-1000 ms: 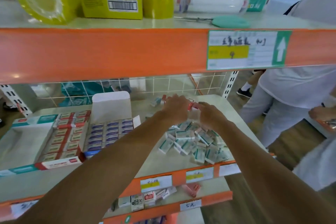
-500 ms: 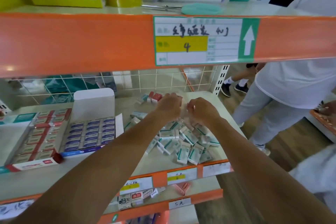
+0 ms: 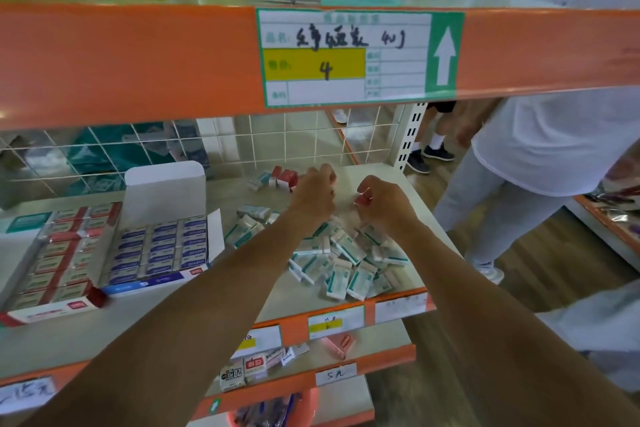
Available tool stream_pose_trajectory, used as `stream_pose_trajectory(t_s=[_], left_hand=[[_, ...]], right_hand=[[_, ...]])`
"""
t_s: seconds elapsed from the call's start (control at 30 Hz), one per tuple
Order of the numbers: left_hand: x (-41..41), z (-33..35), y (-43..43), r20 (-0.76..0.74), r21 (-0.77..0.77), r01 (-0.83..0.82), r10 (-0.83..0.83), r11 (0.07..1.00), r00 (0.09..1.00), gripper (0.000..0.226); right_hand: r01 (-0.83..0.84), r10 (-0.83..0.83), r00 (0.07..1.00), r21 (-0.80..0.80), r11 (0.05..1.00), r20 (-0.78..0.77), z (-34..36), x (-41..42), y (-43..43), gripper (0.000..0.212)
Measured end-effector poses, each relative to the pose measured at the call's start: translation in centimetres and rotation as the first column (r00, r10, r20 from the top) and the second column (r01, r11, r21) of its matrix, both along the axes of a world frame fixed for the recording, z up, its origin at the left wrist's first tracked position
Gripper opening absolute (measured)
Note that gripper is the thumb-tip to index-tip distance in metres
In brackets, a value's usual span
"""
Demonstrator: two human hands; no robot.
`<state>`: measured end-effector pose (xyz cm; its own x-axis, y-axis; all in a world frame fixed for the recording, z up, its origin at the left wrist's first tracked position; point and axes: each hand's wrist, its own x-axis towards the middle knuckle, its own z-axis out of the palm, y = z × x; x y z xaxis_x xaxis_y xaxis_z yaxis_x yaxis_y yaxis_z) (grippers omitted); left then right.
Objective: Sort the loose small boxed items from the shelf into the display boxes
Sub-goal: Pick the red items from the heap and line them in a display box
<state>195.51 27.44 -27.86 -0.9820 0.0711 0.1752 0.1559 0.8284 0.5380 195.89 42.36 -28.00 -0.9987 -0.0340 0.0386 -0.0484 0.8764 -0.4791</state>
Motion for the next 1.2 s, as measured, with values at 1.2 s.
stream_pose_trajectory(t_s=[1.2], left_hand=[[12.4,5.0,-28.7,0.058,0.199,-0.265,0.258,0.944,0.964,0.030]], right_hand=[[-0.496,0.412,0.850,-0.238,0.835,-0.327,4.7,8.1,-26.7,0.014]])
